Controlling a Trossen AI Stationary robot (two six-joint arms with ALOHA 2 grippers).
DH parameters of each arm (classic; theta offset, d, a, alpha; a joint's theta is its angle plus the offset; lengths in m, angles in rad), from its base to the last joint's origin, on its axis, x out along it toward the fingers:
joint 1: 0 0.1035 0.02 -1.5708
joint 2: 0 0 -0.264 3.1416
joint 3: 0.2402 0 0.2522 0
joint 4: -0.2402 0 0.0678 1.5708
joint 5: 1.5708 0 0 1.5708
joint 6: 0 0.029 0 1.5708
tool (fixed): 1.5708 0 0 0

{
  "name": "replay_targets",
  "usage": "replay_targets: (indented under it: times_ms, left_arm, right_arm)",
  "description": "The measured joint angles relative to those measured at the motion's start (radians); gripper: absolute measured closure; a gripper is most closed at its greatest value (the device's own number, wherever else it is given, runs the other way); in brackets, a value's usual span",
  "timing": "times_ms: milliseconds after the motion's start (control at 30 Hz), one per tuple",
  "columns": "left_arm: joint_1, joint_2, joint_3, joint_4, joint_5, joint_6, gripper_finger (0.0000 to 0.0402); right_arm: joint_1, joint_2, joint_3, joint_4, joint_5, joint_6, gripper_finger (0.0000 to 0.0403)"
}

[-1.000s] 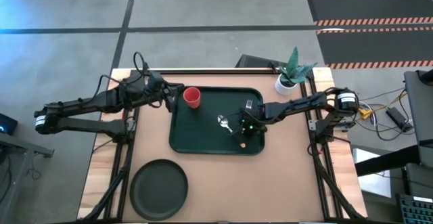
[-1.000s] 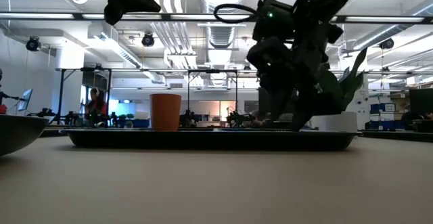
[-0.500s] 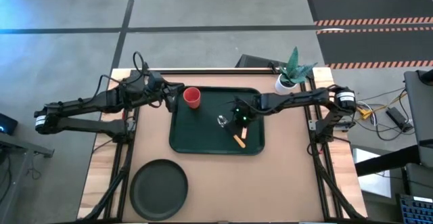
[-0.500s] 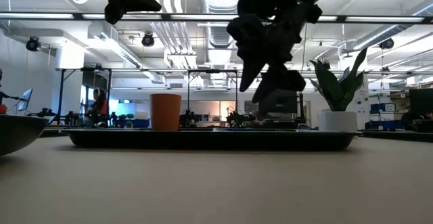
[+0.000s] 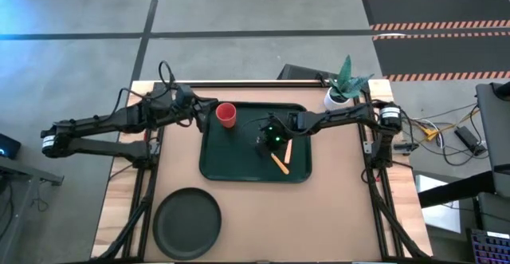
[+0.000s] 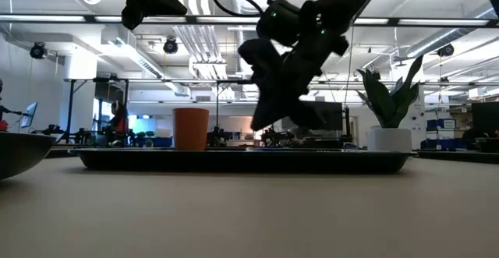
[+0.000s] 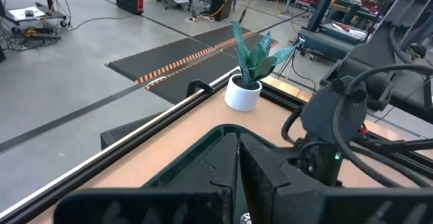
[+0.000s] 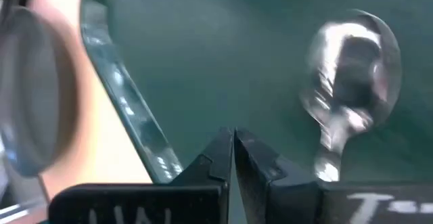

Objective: Pick and place plate/cup/fork/spoon on tray
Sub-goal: Put the brown spoon on the black tray

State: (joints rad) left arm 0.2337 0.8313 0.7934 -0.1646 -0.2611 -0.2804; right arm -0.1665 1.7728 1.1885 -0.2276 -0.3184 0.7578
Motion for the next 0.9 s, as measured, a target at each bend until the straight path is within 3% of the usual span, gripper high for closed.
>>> replay_targets:
  times_ms: [267, 400, 633, 900]
  left_arm:
    - [0.0, 0.004, 0.0, 0.0, 0.0, -0.002, 0.0402]
    - [-0.001, 0.004, 0.0, 0.0, 0.0, -0.002, 0.0402]
    - [-0.001, 0.004, 0.0, -0.001, 0.01, -0.002, 0.0402]
    - [-0.001, 0.004, 0.0, -0.001, 0.021, -0.002, 0.0402]
  right_arm:
    - [-0.016, 0.154, 0.08, 0.016, -0.04, -0.029, 0.0394]
    - [-0.03, 0.217, 0.164, -0.071, -0.043, -0.088, 0.0394]
    - [-0.054, 0.256, 0.309, -0.313, 0.03, -0.23, 0.0394]
    - [-0.11, 0.245, 0.342, -0.412, 0.138, -0.288, 0.0394]
